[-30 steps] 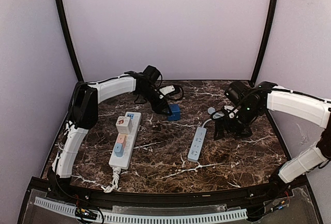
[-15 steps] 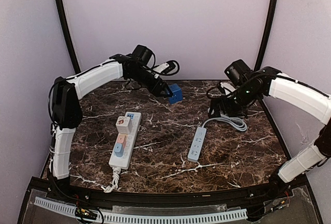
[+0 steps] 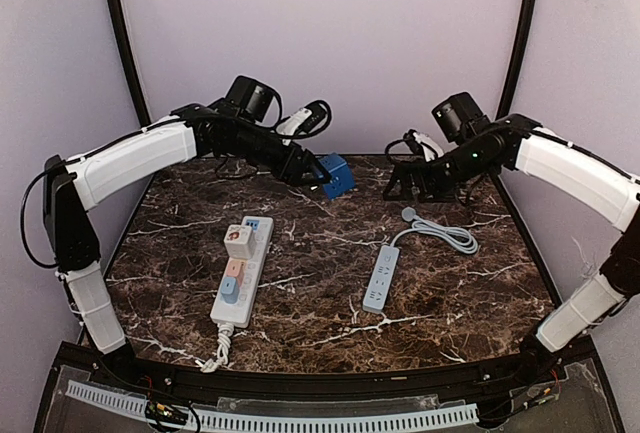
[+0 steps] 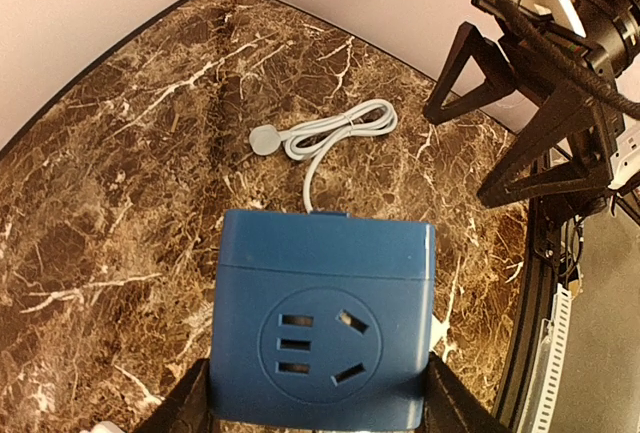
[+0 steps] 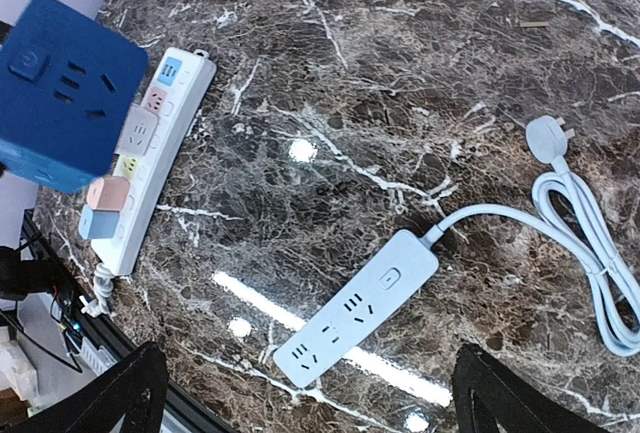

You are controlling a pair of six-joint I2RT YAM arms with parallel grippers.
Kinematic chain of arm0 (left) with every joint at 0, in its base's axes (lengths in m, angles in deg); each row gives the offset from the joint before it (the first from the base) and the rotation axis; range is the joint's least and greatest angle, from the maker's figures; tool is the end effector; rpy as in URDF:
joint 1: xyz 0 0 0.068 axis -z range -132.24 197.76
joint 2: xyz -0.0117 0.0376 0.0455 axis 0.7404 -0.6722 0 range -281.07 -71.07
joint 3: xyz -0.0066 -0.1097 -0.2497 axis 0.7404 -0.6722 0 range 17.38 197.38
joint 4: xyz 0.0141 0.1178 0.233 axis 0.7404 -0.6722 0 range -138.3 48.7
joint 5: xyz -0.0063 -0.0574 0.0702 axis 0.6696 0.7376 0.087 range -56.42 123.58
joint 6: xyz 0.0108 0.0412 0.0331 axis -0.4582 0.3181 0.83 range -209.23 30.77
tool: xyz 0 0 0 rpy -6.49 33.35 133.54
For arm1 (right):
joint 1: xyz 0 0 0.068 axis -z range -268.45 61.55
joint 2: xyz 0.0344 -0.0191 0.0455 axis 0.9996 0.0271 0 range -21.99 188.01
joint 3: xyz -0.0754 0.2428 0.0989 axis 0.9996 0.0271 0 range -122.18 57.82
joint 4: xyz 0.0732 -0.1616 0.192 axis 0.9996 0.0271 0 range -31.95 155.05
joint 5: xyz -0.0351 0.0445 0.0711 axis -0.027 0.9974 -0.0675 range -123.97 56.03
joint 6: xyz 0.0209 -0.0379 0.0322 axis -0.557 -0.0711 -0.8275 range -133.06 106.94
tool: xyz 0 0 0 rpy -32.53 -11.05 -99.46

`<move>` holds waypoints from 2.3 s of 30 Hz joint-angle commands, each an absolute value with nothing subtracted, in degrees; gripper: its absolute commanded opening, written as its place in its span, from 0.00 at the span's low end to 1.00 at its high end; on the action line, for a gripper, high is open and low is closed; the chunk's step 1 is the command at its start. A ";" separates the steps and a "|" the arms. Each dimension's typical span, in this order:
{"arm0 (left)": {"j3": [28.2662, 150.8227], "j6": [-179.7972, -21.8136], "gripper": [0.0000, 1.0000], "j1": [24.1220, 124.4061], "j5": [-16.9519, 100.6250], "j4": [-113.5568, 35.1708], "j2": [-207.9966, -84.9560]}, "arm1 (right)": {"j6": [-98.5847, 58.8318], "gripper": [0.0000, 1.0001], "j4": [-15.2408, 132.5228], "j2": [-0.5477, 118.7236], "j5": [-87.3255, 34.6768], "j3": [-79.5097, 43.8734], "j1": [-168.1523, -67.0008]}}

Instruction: Insert the plug

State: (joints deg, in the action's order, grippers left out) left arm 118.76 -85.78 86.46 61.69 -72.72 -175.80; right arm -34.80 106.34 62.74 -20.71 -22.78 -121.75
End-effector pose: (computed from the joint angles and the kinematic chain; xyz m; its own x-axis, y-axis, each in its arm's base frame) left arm 0.3186 -0.2769 0.3543 -0.3930 0.3828 -0.8361 0.8788 0.4241 -0.2188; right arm 0.2552 0.1774 0.3324 -0.8566 -0.1314 -0.4990 -0.3596 0.8455 0.3947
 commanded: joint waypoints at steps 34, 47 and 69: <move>105.03 -109.76 0.01 88.87 84.83 -39.96 -165.98 | -68.34 0.99 104.01 52.05 6.45 -30.38 -120.07; 104.20 -96.95 0.01 90.01 83.82 -45.21 -164.81 | -68.98 0.99 104.01 53.33 10.12 -29.36 -120.08; 107.29 -84.30 0.01 97.65 76.18 -54.80 -165.08 | -73.13 0.99 105.16 51.67 8.59 -24.33 -123.58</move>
